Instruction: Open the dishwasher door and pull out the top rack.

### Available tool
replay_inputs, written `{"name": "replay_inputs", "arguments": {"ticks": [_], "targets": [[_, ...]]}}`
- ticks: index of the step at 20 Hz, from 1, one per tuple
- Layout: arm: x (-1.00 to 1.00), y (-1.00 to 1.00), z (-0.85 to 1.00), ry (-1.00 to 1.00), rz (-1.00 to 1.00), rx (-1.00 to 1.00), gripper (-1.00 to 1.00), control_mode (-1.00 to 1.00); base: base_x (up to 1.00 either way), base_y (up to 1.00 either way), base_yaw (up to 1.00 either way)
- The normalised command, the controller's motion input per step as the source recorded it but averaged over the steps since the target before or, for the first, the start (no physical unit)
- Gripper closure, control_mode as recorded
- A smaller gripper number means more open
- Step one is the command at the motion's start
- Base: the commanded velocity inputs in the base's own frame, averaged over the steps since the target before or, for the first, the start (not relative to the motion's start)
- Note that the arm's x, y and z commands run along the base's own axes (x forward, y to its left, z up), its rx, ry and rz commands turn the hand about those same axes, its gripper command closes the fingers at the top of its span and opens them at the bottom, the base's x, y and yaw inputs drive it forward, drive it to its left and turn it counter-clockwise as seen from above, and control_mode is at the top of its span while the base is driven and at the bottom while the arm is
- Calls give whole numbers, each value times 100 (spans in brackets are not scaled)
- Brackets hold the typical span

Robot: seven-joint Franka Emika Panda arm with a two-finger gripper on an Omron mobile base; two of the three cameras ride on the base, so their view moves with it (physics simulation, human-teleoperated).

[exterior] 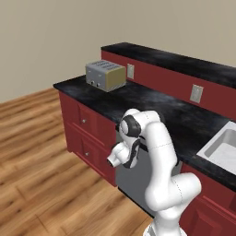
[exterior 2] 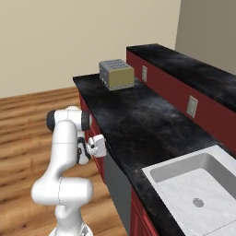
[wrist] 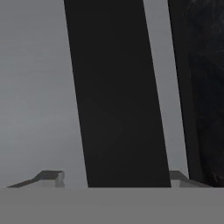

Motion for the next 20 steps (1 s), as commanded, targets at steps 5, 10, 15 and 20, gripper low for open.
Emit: {"name": "replay_inputs", "arguments": {"ticks": [5,10,15,20], "targets": [[-3,10,-6,0,0,0,100,-100,0,0,0],[-46,62,-24,0,0,0,100,-100,0,0,0],[-73,93,-30,0,-2,0,100,-100,0,0,0],[-79,99,-33,0,-2,0,100,-100,0,0,0]]}}
